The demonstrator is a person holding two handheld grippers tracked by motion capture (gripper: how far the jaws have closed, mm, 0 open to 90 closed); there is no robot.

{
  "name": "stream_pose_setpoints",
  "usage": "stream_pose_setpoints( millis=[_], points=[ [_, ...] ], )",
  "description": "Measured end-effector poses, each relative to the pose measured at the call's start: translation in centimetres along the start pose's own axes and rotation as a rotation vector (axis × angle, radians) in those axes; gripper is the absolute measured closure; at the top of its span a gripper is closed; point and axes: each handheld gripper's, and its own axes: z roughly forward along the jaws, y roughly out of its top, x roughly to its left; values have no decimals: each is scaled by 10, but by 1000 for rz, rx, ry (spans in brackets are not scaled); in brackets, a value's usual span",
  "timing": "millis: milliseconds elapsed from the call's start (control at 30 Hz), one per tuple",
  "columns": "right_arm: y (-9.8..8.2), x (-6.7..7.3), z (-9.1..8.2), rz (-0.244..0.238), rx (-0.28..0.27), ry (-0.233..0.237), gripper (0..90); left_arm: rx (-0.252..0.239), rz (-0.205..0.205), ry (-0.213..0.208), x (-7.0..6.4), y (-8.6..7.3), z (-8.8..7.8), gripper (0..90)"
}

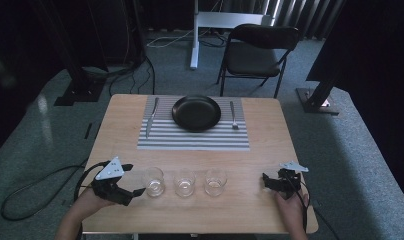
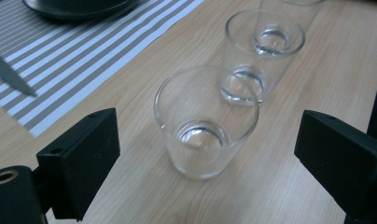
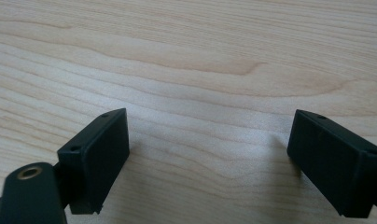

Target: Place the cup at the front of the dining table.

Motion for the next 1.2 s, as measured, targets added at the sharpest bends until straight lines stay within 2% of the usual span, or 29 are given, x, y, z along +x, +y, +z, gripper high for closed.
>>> stream_pose_setpoints(
  millis=[333,733,800,1200],
  points=[
    [0,0,0,-1,-1,0,122,23,33,-39,-4,14,13,71],
    [0,0,0,-1,-1,0,122,50,77,-65,-11,29,26,71],
    [0,0,0,-1,-1,0,122,51,91,-73,-15,35,31,71],
    [0,0,0,-1,-2,0,122,69,119,-110,-22,52,49,71]
  ],
)
